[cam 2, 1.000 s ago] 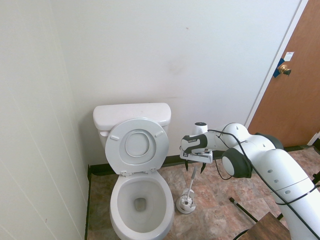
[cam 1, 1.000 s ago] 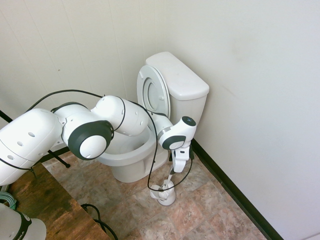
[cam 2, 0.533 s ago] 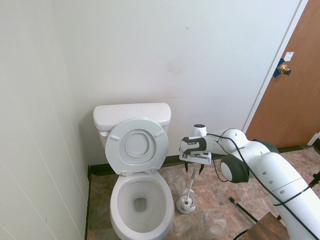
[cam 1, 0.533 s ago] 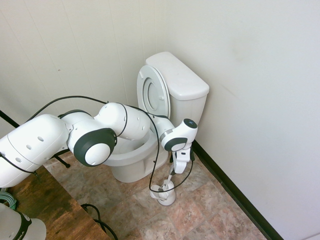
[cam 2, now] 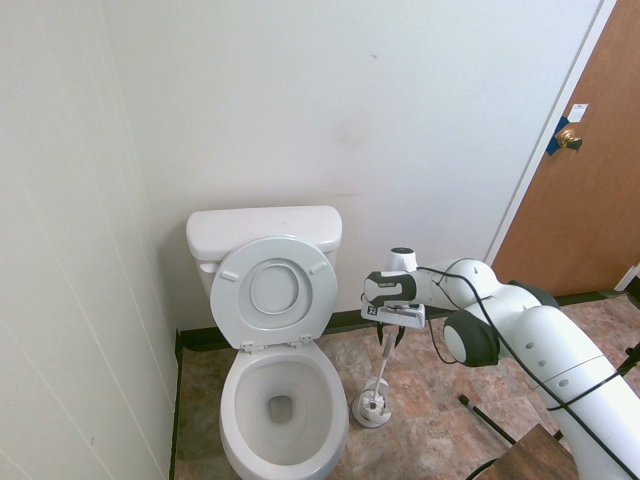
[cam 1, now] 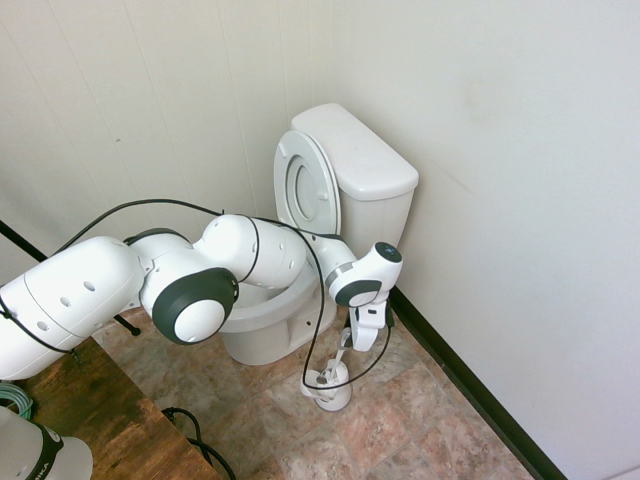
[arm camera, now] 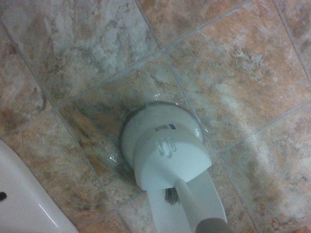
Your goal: Clean the toilet
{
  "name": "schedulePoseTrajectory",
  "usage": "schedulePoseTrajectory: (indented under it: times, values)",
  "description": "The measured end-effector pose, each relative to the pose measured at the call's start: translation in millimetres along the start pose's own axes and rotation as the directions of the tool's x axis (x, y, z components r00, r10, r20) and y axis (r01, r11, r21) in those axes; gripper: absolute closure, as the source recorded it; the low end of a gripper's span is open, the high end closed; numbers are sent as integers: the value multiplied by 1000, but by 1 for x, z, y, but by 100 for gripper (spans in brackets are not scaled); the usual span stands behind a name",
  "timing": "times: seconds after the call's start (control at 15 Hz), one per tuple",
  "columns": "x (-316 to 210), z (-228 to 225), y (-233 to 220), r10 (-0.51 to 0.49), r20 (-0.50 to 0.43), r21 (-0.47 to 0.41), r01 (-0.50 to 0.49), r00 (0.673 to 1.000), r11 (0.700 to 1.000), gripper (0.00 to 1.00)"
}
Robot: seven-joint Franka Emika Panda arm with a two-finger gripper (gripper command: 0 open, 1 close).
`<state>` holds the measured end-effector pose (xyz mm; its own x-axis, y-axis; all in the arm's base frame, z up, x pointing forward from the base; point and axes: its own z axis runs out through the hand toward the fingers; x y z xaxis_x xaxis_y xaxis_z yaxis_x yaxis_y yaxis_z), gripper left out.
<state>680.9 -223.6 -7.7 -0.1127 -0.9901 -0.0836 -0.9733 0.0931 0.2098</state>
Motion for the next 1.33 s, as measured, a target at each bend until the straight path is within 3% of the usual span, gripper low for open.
schedulePoseTrajectory:
  times: [0.67,1.33]
  values:
    - [9,-2,-2,-30,18,11,30,999,999,100]
    - [15,11,39,-167,-19,168,167,986,971,100]
